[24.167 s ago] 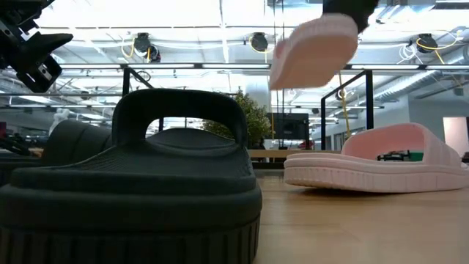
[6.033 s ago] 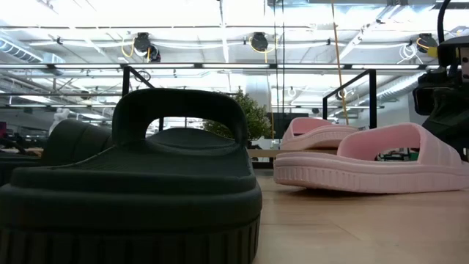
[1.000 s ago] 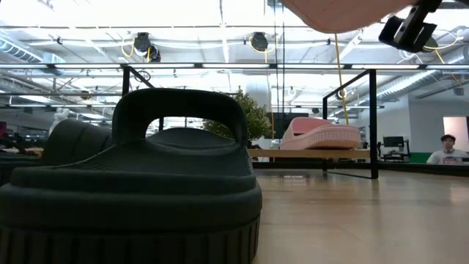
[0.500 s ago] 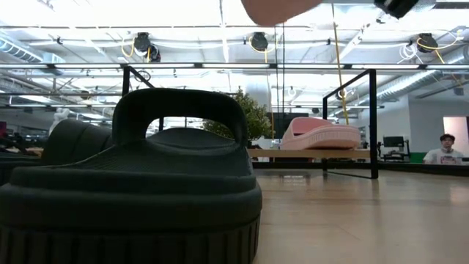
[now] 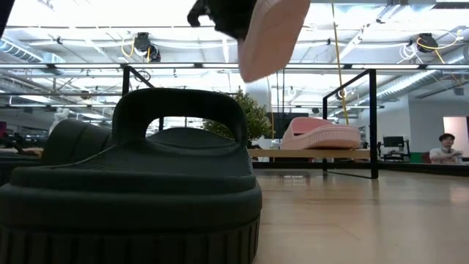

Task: Pick and place slides into the shelf
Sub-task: Put the pink slides on the shelf

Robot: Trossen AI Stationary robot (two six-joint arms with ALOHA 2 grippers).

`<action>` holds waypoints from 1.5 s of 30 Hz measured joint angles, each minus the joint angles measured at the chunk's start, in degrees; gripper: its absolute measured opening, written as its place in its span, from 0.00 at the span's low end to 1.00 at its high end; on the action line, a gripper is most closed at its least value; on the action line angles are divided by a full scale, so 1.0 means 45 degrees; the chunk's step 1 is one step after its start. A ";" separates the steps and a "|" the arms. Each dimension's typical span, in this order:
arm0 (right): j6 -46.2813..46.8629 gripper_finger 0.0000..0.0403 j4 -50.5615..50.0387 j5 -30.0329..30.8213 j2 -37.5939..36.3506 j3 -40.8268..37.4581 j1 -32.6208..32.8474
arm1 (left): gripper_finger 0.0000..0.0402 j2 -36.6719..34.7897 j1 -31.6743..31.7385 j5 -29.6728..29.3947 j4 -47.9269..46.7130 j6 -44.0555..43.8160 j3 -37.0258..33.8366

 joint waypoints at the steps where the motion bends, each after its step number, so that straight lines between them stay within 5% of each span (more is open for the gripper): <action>1: -0.0191 0.26 -0.0014 0.0000 -0.0042 0.0000 0.0070 | 0.00 0.0018 0.0148 0.0321 -0.0056 -0.0011 0.0000; 13: -0.0978 0.26 -0.0328 0.0036 -0.0144 -0.0005 0.0449 | 0.00 0.2148 0.1295 0.0839 0.0734 0.1240 0.0002; 45: -0.1465 0.26 -0.0616 0.0034 -0.0142 -0.0015 0.0444 | 0.00 0.3259 0.2240 0.1567 0.0938 0.3518 0.0019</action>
